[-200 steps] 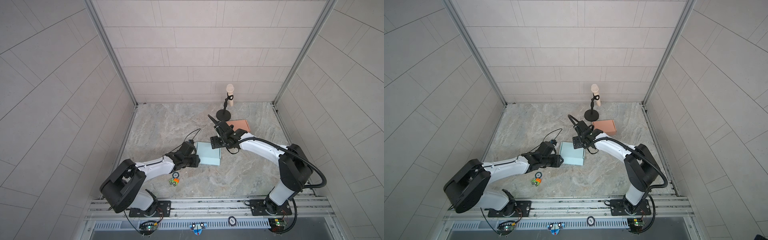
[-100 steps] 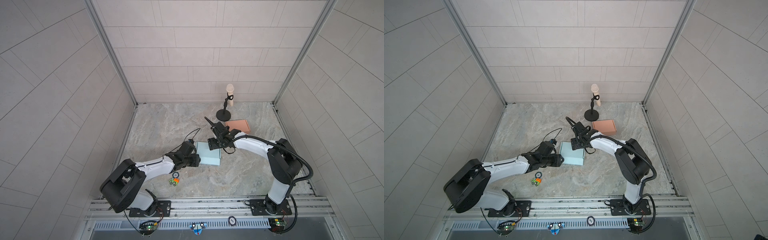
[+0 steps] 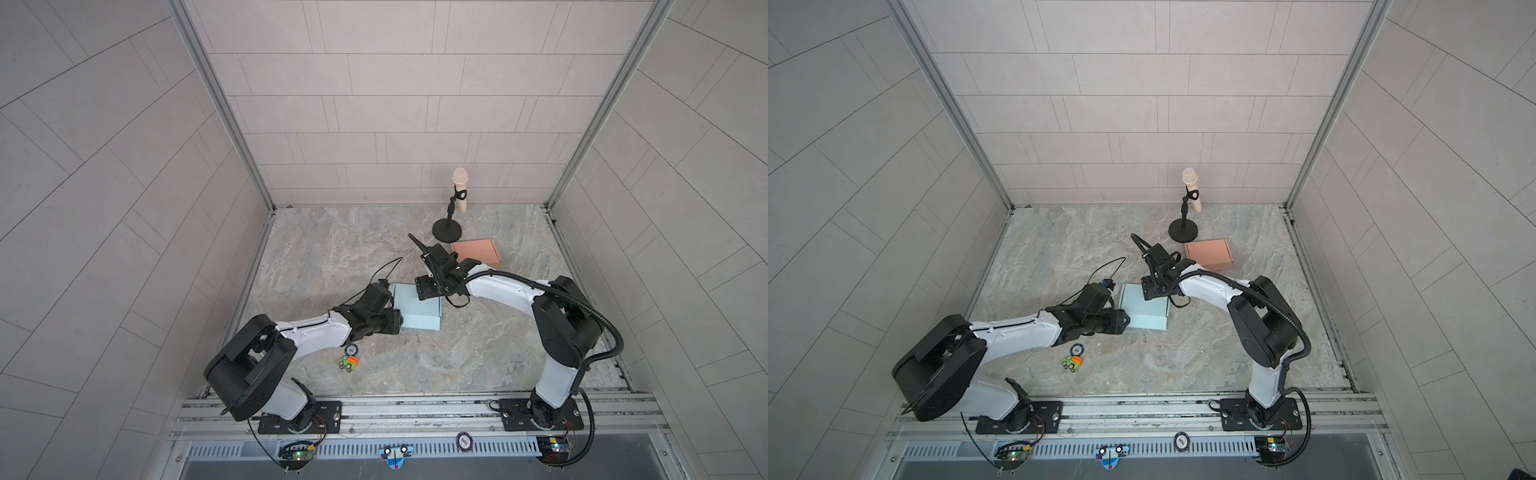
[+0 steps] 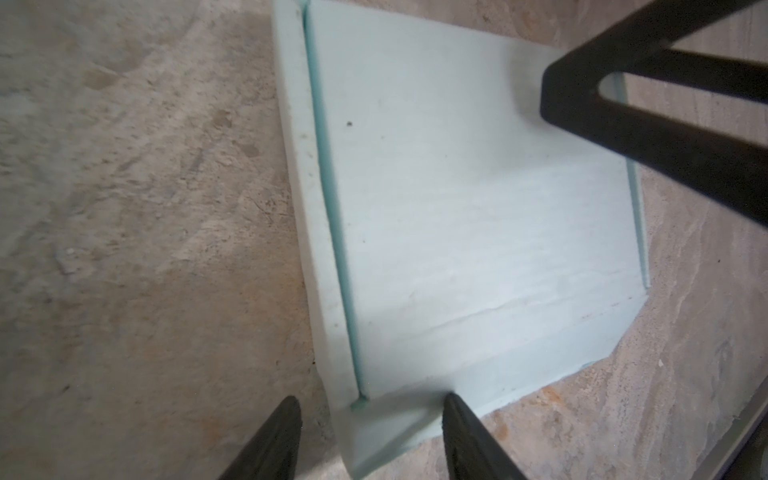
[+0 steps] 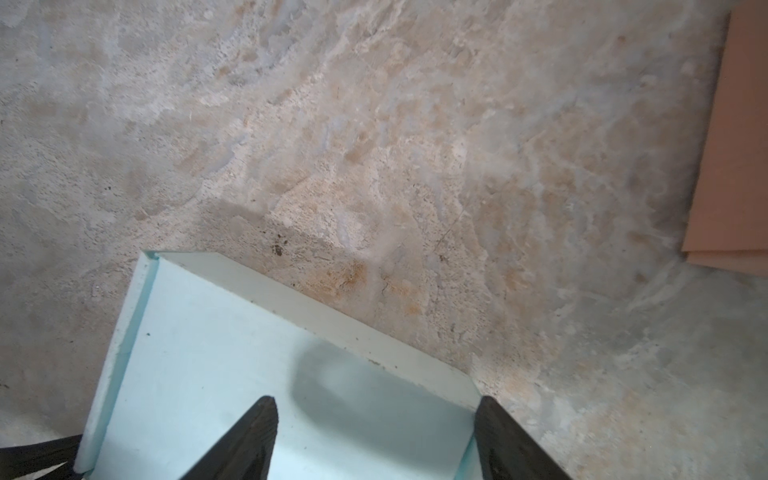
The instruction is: Fold the paper box
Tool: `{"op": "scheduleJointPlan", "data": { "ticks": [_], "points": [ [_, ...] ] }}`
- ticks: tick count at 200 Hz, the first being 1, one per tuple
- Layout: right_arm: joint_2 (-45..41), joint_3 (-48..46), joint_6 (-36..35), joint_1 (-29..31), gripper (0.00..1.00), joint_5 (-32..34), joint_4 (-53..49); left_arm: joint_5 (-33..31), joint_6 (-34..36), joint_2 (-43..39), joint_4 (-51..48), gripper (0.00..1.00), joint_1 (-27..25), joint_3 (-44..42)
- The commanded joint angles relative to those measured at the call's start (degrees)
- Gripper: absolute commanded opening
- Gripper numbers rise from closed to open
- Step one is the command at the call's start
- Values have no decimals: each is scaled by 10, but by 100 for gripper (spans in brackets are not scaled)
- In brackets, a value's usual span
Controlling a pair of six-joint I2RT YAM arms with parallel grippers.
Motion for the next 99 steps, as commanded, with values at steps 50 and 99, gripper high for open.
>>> {"op": "scheduleJointPlan", "data": {
  "ticks": [50, 99],
  "points": [
    [9, 8, -2, 10, 77, 2, -10, -9, 0, -2, 0, 58, -2, -6],
    [-32, 30, -11, 10, 78, 18, -39, 4, 15, -64, -51, 65, 0, -7]
  ]
}}
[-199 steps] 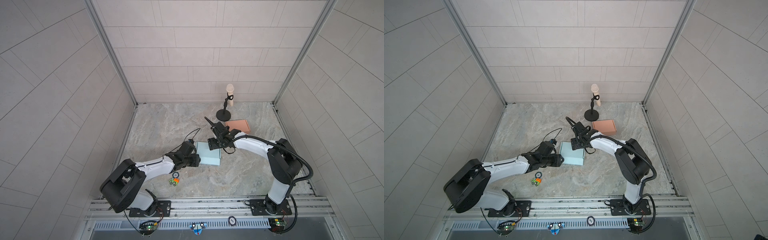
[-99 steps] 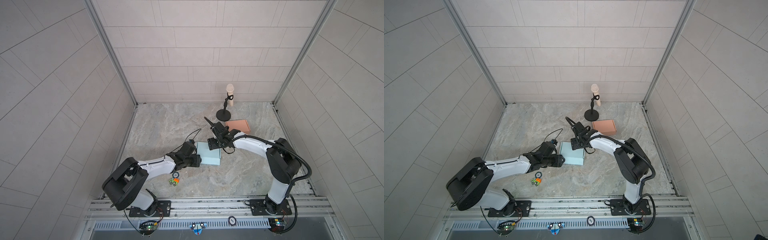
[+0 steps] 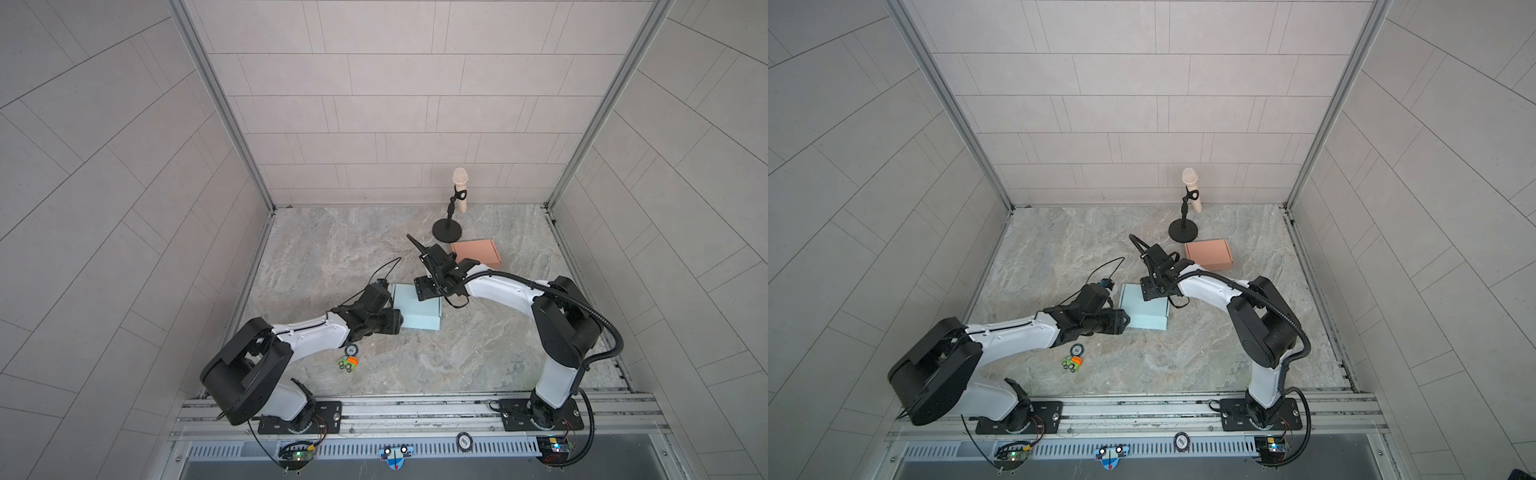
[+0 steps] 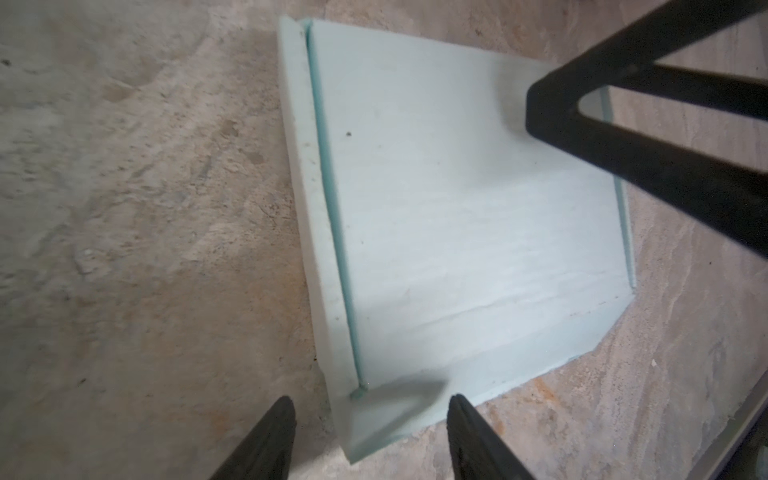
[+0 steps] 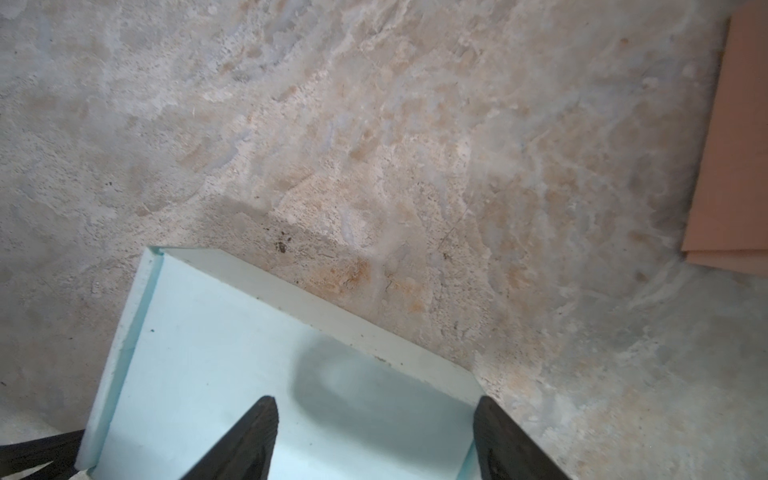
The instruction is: Fold the paper box
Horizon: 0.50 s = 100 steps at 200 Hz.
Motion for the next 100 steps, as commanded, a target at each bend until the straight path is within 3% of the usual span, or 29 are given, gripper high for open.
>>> {"op": "scheduleJointPlan", "data": {
  "ticks": [1, 44, 100],
  "points": [
    [-32, 21, -8, 4, 78, 11, -27, 2, 11, -35, -38, 65, 1, -2],
    [-98, -11, 16, 5, 78, -3, -36, 26, 24, -48, -56, 67, 47, 42],
    [-218, -166, 82, 12, 76, -61, -10, 99, 42, 109, -53, 67, 109, 223]
  ]
}}
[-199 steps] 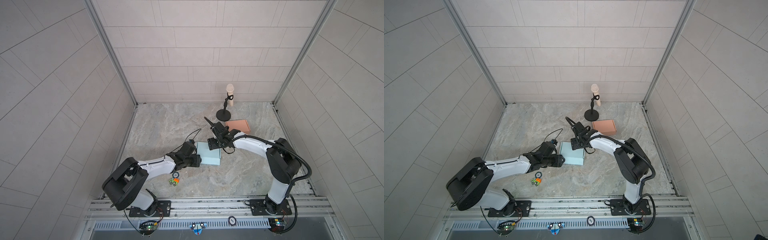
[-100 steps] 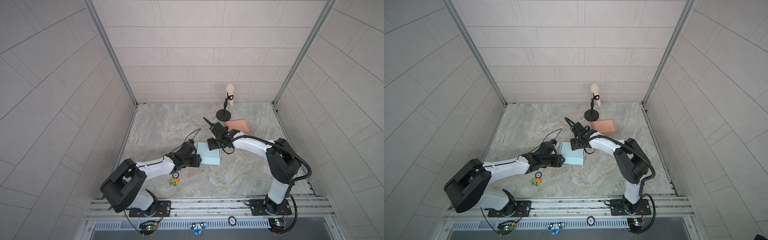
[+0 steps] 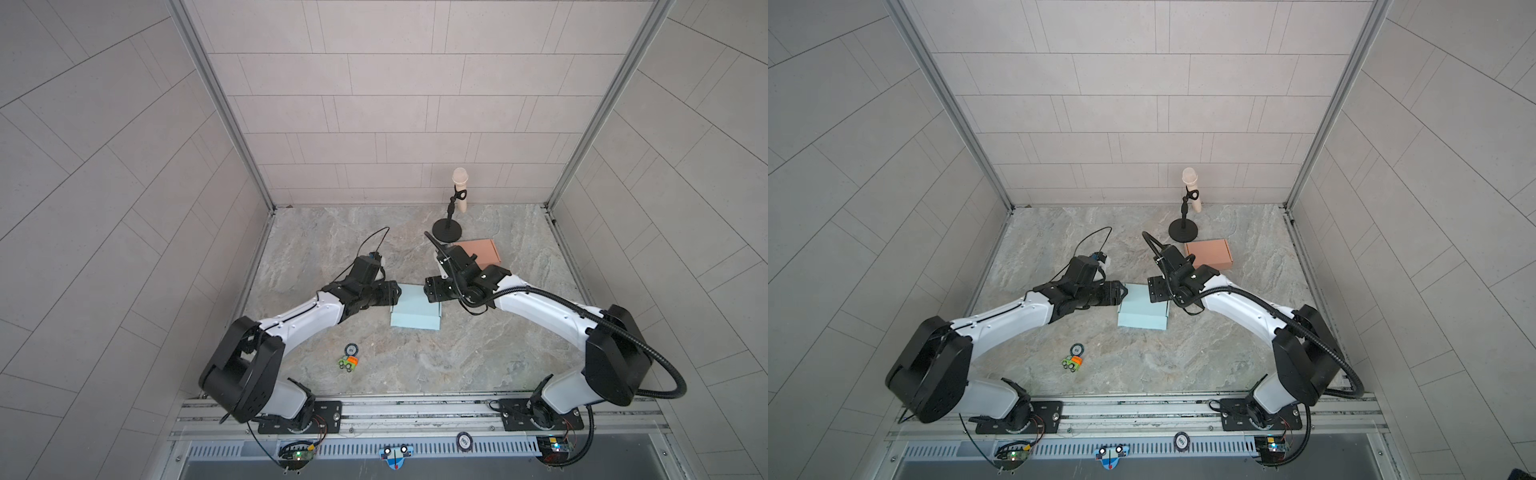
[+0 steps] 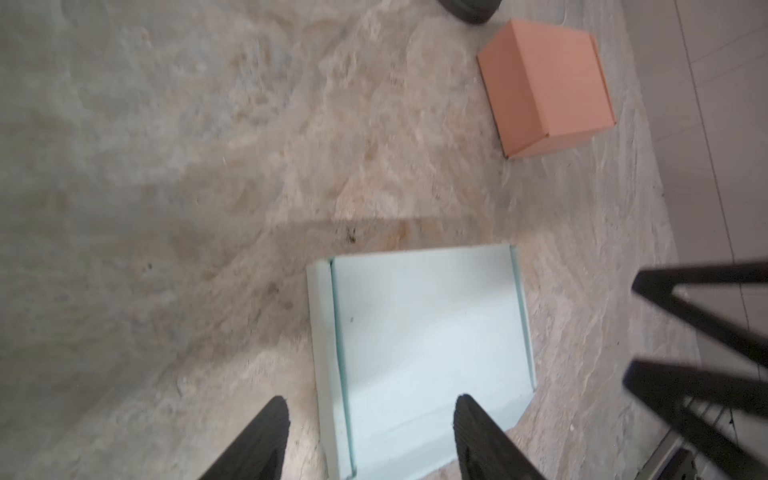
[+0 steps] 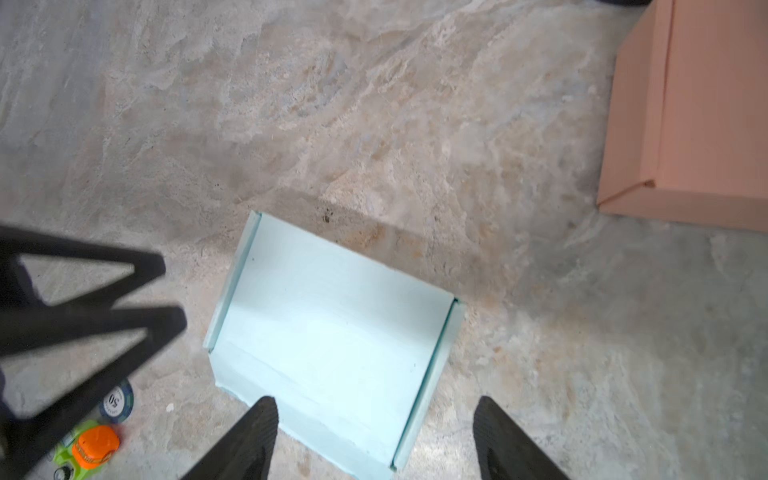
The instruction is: Fold the paper box
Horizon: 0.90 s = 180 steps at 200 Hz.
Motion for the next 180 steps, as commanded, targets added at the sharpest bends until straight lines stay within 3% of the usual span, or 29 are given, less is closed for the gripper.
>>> {"op": "scheduleJointPlan", "data": {
  "ticks": [1, 38, 67, 133, 180],
  "points": [
    [-33, -61, 42, 7, 76, -34, 5, 44, 20, 67, -2, 67, 11, 75],
    [-52, -107, 51, 38, 75, -53, 19, 53, 38, 165, -26, 67, 11, 173],
    [-30, -117, 53, 41, 73, -61, 30, 66, 37, 215, -32, 66, 11, 203],
    [16, -119, 51, 16, 72, -61, 33, 67, 42, 186, -13, 62, 11, 132],
    [26, -116, 33, -20, 71, -52, 32, 67, 22, 122, 31, 58, -8, 41]
  ]
}}
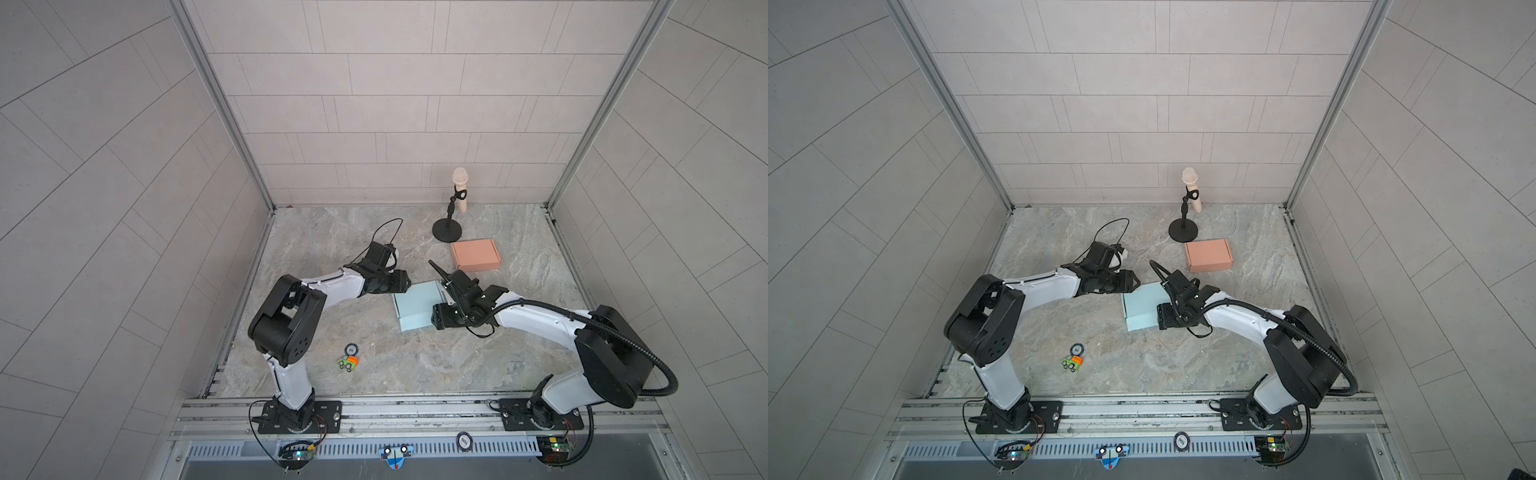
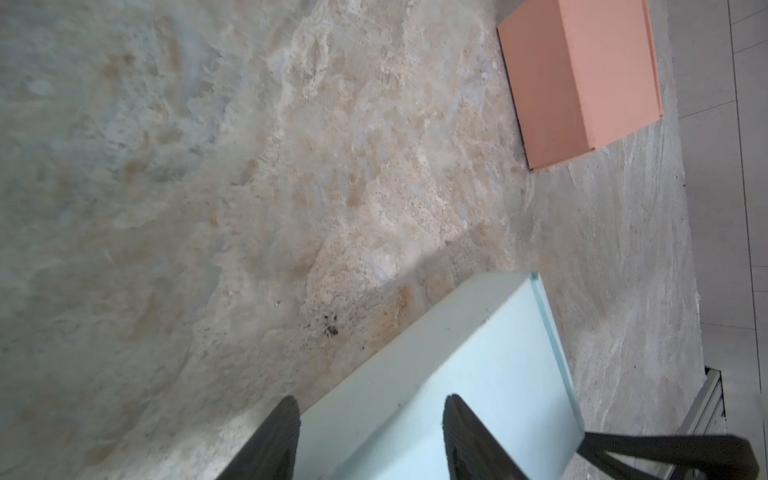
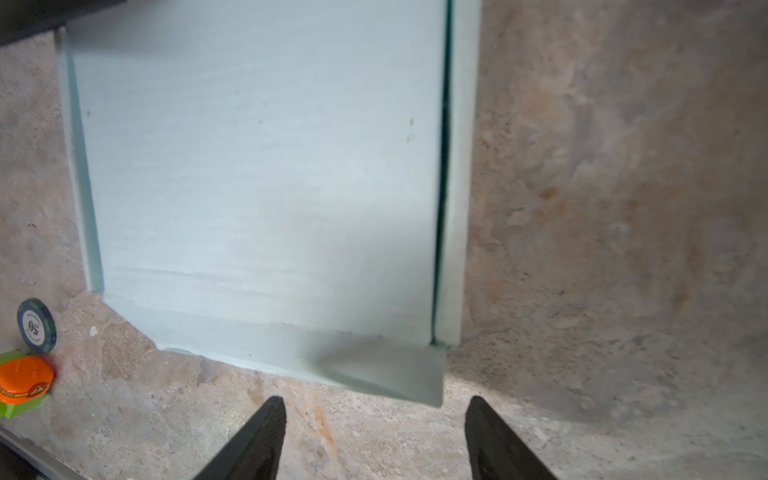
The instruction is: Fold the paper box
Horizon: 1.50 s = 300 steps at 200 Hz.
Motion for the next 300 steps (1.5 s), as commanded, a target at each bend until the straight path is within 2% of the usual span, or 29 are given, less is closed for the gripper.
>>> {"op": "scheduleJointPlan", "data": {
  "ticks": [1, 59, 109, 153, 175, 209, 249, 300],
  "points": [
    [13, 0, -10, -16, 71, 13, -2, 1, -9, -39, 17, 58, -14, -44],
    [60, 36, -30, -37, 70, 9, 8, -9, -46, -117, 33, 57, -75, -140],
    [81, 63, -33, -34, 70, 2, 18, -13, -70, -172, 37, 56, -86, -190],
    [61, 60, -31, -33, 68, 21, 8, -29, -59, -181, 20, 56, -85, -186],
    [14, 31, -19, -32, 68, 58, 1, -31, -53, -199, 15, 58, -78, -195],
    [-14, -15, 0, -20, 67, 65, -1, -28, -43, -209, 1, 61, -71, -213],
    [9, -24, 17, 10, 66, 76, 15, 9, -81, -204, 65, 60, -72, -239],
    [49, 9, 12, 39, 66, 90, 3, 12, -100, -188, 93, 58, -90, -248]
  ]
}}
